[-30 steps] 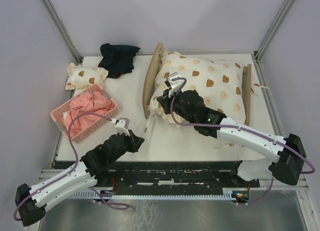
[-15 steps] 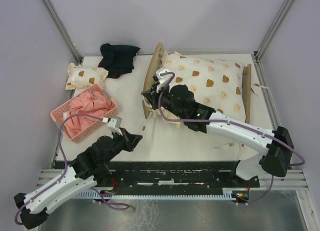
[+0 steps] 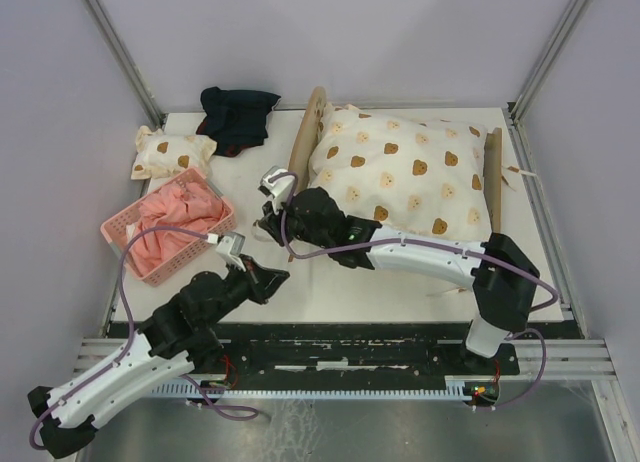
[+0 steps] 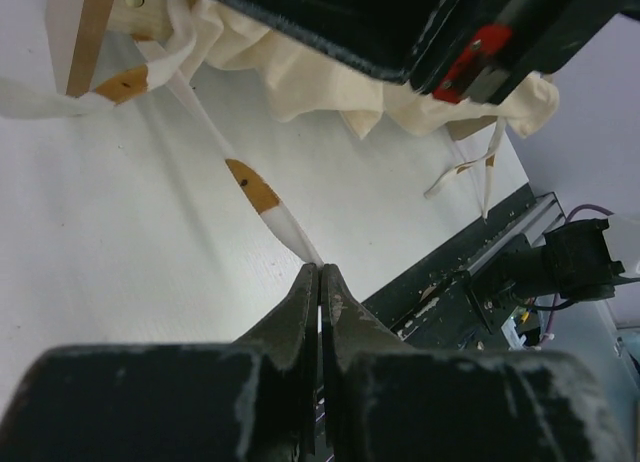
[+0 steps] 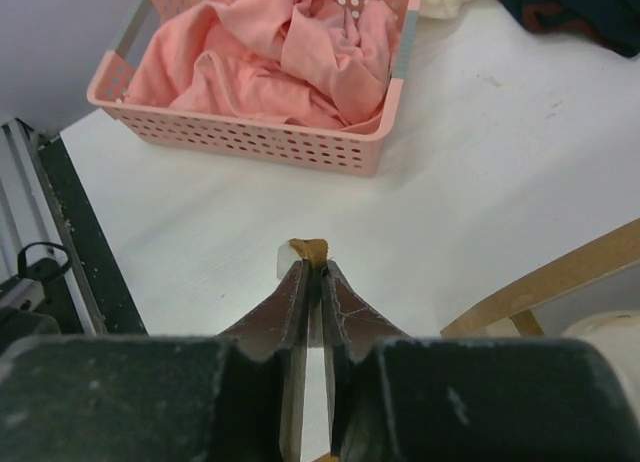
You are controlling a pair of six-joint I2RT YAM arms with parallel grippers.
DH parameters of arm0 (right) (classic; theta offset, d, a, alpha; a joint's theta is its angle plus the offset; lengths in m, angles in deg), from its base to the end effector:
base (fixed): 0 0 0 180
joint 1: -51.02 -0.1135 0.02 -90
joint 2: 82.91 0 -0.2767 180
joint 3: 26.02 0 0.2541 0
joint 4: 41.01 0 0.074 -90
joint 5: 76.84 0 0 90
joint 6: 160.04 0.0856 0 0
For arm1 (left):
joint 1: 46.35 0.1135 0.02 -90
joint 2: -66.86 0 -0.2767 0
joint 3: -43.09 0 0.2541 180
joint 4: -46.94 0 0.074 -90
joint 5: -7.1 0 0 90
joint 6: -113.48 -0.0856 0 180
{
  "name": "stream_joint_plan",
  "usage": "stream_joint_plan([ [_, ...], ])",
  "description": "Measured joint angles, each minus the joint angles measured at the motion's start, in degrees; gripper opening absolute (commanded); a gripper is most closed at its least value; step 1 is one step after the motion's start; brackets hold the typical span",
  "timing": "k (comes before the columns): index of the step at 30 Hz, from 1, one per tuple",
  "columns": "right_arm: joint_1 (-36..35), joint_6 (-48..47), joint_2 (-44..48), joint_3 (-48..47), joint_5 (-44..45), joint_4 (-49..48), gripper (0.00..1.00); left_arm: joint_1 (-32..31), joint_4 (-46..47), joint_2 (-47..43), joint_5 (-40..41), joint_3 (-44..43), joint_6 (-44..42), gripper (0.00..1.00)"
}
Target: Set up the pet bed
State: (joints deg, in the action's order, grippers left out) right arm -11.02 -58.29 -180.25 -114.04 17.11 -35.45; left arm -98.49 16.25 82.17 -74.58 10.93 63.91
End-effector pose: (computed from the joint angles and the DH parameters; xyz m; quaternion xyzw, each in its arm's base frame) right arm 0.2210 0.4037 0.3058 -0.3176 0.7261 0.3439 0.5036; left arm 0.1021 -0.1111 0.2223 0.0356 0.7855 -0.4052 0.4664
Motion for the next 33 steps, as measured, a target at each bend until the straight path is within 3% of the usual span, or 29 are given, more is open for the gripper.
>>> stream_joint_plan([
  [3,-0.09,-0.66,0.04,1.31,0.98,-0.37,0.43,-0.02,0.02,0.2,0.79,-0.79,-0.42,0.03],
  [5,-0.11,-2.36,1.75,4.61,2.47,-1.01,0.51,-0.02,0.04,0.87,2.21,-1.77,-1.03,0.03],
  [12,-0.09,-16.41,13.81,18.16,5.92,0.09,0.55,-0.07,0.81,9.14,10.64,-7.3,-3.41,0.03],
  [20,-1.18,-44.81,25.7,29.99,-6.97,-1.68,0.53,2.1,2.99,19.45,14.01,-13.31,-5.6,0.03],
  [27,-7.13,-64.17,17.14,29.29,-6.01,-1.49,0.54,11.91,5.25,28.79,6.8,-17.97,-5.97,0.03],
  [33,-8.87,-68.0,1.86,19.76,-3.37,0.22,0.53,17.49,5.4,33.94,-0.02,-21.86,-5.92,0.03],
])
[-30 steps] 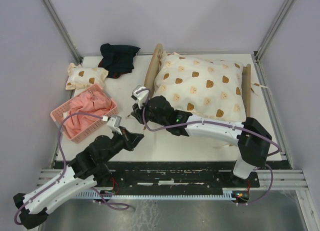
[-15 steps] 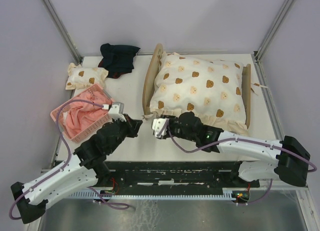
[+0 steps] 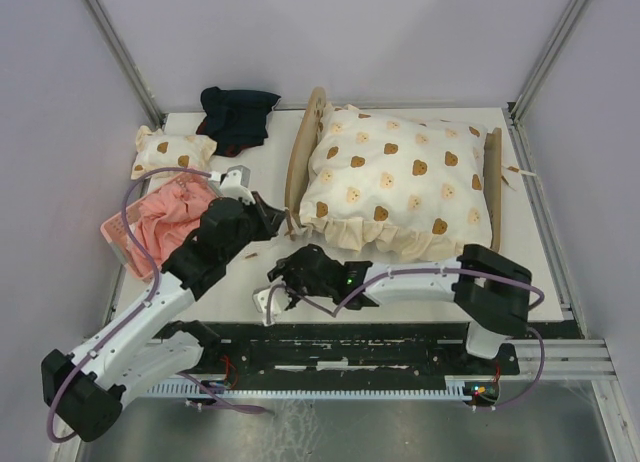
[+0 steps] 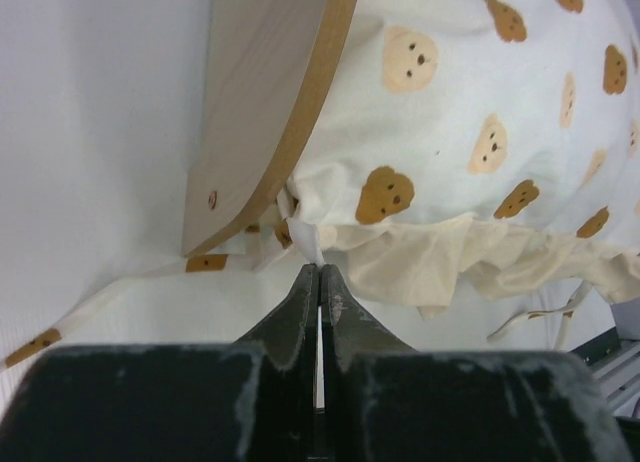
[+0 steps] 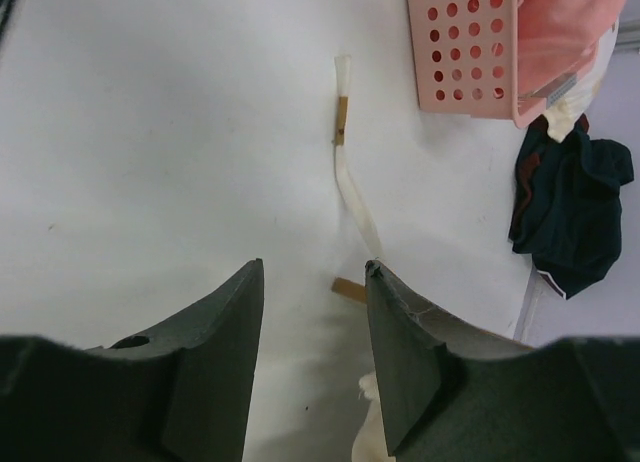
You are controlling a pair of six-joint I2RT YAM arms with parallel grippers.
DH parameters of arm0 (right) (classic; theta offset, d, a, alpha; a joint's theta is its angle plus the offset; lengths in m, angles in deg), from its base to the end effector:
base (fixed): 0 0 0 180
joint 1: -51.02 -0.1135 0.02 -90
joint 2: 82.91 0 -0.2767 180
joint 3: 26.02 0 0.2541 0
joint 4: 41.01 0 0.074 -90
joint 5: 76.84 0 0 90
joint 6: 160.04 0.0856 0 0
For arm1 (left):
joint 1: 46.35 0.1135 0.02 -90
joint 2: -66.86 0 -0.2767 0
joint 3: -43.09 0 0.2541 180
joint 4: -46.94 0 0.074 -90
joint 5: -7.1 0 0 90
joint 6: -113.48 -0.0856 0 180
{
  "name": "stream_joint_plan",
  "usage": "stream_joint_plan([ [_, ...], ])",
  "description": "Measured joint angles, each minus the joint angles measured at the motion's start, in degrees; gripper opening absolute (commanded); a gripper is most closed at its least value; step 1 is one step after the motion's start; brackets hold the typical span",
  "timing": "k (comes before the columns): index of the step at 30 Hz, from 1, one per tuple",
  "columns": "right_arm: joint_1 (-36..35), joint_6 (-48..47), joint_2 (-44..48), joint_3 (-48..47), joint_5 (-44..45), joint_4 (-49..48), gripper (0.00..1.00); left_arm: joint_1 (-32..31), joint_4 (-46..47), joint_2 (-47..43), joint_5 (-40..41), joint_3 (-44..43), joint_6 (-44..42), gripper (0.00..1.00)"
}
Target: Set up the pet bed
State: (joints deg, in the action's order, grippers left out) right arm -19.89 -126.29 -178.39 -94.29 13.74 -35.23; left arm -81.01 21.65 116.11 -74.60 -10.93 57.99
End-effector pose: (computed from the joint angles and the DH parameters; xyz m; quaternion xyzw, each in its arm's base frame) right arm 0.1337 0.3836 0.1858 -0.7859 0.3932 0.0565 0.4739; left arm 0.2055 -0.1270 0.2886 -0.0402 0.8196 -0.2737 0.5017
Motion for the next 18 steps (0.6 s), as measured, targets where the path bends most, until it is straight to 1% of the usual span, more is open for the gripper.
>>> stream_joint_plan([
  [4,0.0,1.9,-7.91,-7.43,1.6,0.15,0.51,3.23,-0.11,2.78,-3.87,-3.85,0.09,0.03],
  [9,0.26,4.02,-15.65,-14.36,2.01,0.22,0.49,7.74,-0.28,6.62,-9.11,-7.98,0.17,0.03],
  [13,1.36,6.14,-21.33,-19.82,1.62,2.34,0.49,10.23,-0.52,8.7,-12.79,-9.25,0.44,0.03],
  [18,3.65,8.35,-25.55,-25.24,1.14,5.25,0.49,11.52,-1.14,9.53,-14.99,-9.75,0.52,0.03],
])
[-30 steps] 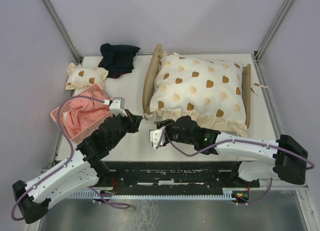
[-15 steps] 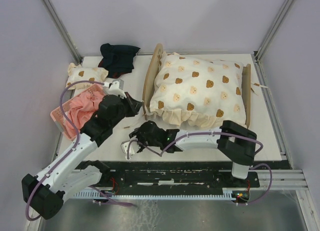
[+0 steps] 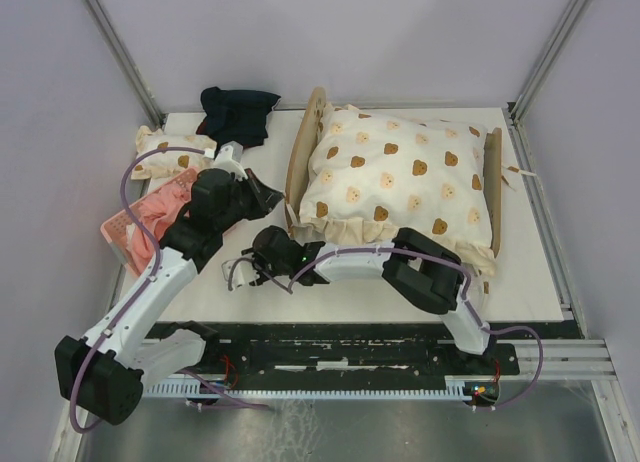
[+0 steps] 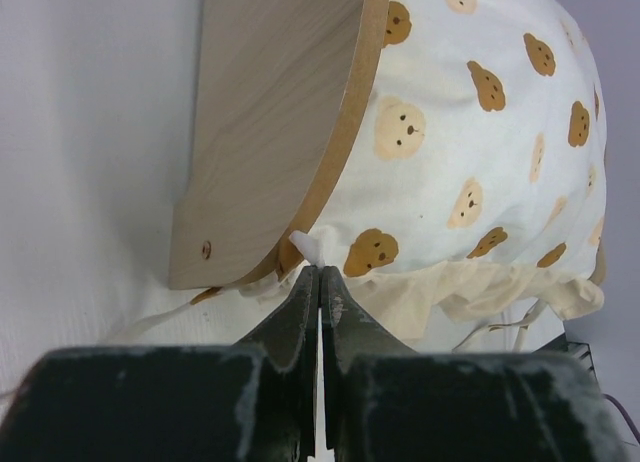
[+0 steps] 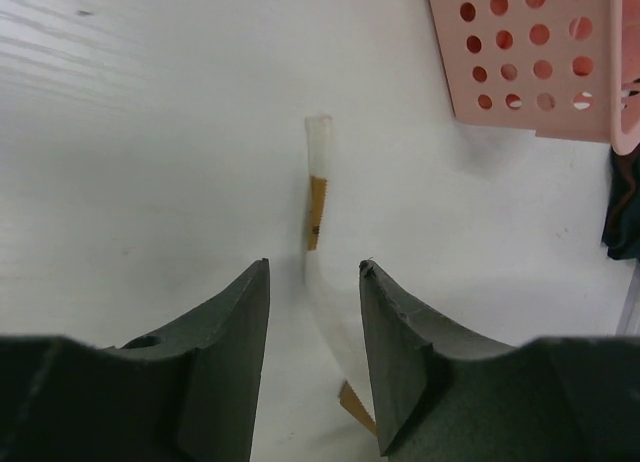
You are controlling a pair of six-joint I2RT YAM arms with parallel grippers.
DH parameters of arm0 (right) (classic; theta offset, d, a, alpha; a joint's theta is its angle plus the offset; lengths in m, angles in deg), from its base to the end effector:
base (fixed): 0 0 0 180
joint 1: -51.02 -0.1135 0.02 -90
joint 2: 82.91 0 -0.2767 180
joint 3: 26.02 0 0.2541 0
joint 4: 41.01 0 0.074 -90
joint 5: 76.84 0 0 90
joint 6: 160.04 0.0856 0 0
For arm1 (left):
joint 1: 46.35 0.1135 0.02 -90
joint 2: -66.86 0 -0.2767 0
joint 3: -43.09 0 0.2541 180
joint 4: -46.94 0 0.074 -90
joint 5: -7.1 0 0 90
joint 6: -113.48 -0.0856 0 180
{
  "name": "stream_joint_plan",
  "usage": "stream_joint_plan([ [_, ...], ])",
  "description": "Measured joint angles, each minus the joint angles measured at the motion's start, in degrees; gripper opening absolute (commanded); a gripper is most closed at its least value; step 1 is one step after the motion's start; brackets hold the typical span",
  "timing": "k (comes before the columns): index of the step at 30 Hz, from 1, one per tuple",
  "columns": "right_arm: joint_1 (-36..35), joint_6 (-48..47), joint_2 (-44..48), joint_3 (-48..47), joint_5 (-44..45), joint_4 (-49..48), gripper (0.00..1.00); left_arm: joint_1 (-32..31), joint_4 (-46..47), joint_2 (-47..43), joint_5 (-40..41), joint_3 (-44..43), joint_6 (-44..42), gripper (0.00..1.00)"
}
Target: Set up the pet bed
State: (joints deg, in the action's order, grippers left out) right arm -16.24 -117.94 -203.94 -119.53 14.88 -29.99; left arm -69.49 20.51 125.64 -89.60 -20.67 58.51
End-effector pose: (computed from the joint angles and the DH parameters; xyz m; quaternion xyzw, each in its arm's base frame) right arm 0.2006 0.4719 0.1338 -0.7569 0.4884 0.0597 0.4302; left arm 0.2515 -0.1183 0.3140 -0.0527 0.8239 -0.3155 0.4678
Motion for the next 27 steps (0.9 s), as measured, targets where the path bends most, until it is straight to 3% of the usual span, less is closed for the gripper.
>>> stream_joint_plan([
  [11,2.67,-0.09,-6.34,-10.75,-2.54,10.21,0.49,0.57,-0.42,0.66,-1.16,-0.11,0.0,0.03],
  [14,2.86,-0.42,-8.81,-15.69,-3.17,14.47,0.45,0.59,-0.33,1.03,-1.03,-0.33,-0.07,0.03],
  [16,2.93,-0.74,-10.27,-18.8,-3.21,17.11,0.36,0.94,-0.2,1.2,-1.01,-0.87,0.0,0.03],
  [20,2.99,-1.64,-11.78,-21.49,-3.43,20.87,0.05,1.03,0.02,1.27,-1.01,-1.03,0.0,0.03],
  [27,3.04,-2.47,-11.3,-21.05,-4.83,22.43,0.02,1.05,-0.04,1.51,-0.96,-1.07,0.0,0.03],
])
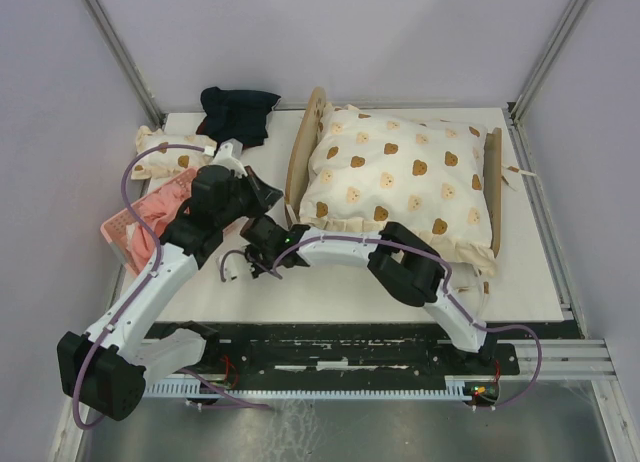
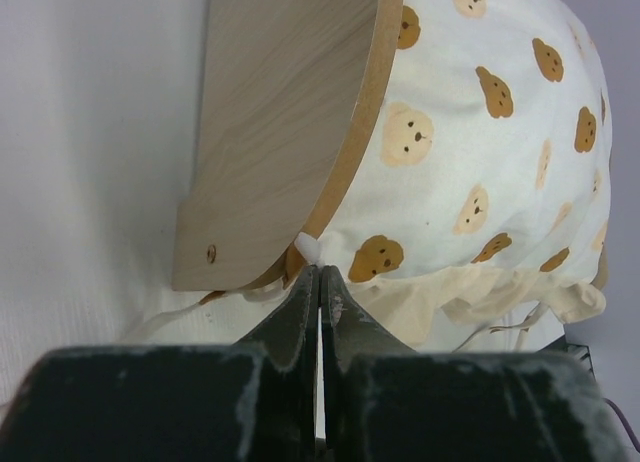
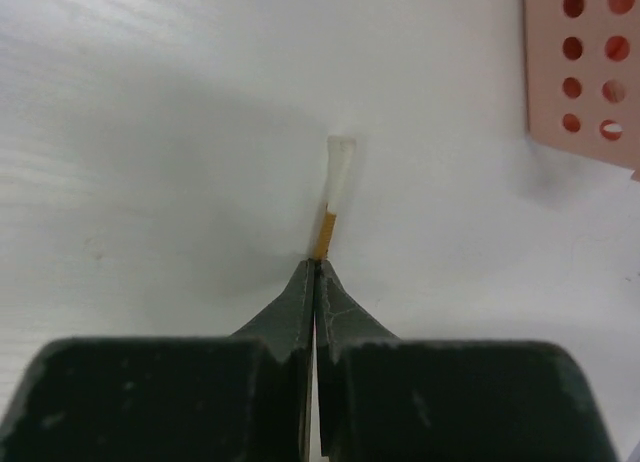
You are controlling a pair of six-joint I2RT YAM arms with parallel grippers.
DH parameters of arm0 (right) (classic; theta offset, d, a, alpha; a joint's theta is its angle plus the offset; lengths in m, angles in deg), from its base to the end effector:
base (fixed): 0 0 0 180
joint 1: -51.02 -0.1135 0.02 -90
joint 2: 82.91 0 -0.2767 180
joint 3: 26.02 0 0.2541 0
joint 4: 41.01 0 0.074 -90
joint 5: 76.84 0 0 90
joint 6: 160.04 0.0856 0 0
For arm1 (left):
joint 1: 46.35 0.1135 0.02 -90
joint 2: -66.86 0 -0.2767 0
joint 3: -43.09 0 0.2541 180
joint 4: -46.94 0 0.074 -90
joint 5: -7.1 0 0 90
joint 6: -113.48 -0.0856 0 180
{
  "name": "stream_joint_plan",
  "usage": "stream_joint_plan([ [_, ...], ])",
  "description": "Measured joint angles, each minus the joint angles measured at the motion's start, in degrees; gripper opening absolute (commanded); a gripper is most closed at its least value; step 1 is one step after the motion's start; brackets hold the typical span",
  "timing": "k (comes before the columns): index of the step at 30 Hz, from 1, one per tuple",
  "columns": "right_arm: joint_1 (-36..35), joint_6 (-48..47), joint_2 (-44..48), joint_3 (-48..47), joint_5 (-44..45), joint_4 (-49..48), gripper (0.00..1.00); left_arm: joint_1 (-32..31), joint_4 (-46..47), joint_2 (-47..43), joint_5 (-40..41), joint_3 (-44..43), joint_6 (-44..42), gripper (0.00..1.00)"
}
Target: Set up the pet bed
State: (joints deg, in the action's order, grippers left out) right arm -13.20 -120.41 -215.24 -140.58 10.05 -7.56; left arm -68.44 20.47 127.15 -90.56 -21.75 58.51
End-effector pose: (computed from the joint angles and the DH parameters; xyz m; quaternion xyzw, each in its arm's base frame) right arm 0.2342 0.4956 0.1162 -0.7983 0.5019 0.0654 0.3264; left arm 0.2584 -0.1172 0.3147 -0.0560 0.8257 -0.3156 0.4641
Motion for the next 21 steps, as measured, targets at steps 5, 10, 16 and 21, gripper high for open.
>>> stream_joint_plan([
  [5,0.24,1.27,7.91,12.85,-2.1,-4.13,0.02,0.13,-1.36,-0.59,0.22,0.02,-0.04,0.03],
  [10,0.26,4.87,16.98,27.61,-3.72,-10.95,0.02,0.28,-1.33,-4.76,0.61,3.15,-0.04,0.03],
  [16,0.57,12.15,25.73,40.94,-3.91,-20.76,0.02,0.52,-1.2,-10.25,0.52,12.79,0.81,0.03],
  [21,2.49,21.51,32.89,48.72,-1.86,-30.21,0.02,0.52,-1.81,-14.38,0.5,19.58,2.64,0.03],
])
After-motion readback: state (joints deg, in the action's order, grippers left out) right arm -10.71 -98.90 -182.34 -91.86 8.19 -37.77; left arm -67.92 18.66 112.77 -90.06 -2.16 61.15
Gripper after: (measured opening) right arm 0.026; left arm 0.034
